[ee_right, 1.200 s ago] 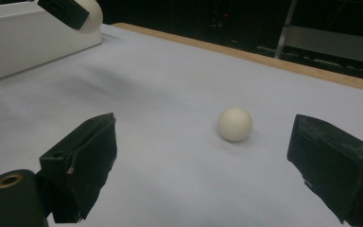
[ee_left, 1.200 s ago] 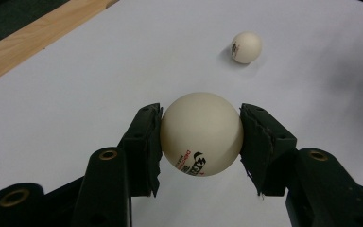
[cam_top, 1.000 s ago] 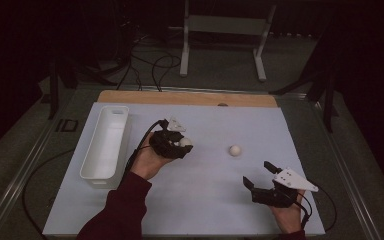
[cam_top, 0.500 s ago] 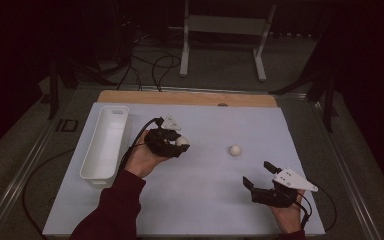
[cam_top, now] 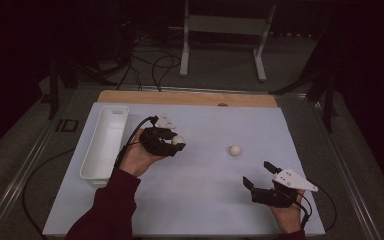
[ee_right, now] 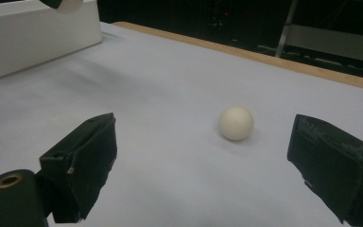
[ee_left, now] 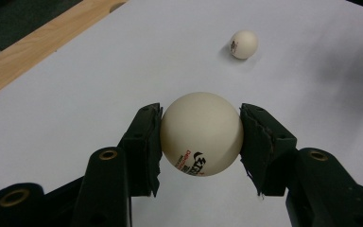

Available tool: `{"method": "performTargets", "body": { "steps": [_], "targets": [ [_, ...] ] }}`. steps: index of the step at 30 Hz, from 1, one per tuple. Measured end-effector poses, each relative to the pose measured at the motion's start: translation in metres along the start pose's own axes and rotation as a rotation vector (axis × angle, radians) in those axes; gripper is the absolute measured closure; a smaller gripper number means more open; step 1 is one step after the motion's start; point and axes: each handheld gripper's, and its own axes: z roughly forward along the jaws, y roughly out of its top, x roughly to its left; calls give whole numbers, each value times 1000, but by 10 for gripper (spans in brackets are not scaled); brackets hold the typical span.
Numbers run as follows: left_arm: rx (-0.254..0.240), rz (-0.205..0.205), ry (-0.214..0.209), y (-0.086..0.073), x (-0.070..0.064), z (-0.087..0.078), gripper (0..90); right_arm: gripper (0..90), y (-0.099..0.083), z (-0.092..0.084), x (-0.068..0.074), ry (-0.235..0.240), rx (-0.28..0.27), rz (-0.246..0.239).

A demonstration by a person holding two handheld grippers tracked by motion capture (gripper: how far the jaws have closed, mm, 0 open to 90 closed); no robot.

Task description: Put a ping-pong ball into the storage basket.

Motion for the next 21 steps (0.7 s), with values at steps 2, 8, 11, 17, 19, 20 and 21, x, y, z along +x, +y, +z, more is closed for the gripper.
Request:
{"method": "performTargets", "body": {
  "steps": [2, 8, 11, 17, 19, 20, 21],
  "targets": [
    [-6, 2, -6, -1, 1, -2, 513, 83, 0, 0, 0, -1, 0, -1],
    [-21, -7, -3, -3, 4, -8, 513, 83, 0, 0, 0, -1, 1, -3],
    [-22, -9, 0, -4, 6, -11, 513, 83, 0, 0, 0, -1, 1, -2],
    [-26, -2, 3, -6, 7, -15, 513, 83, 0, 0, 0, -2, 1, -3],
    [-31, 0, 5, -7, 8, -17, 513, 82, 0, 0, 0, -2, 2, -2],
    [-31, 0, 5, -7, 8, -17, 513, 82, 0, 0, 0, -2, 2, -2],
    [-33, 0, 6, -7, 8, -18, 513, 83, 0, 0, 0, -2, 1, -2]
  ]
}}
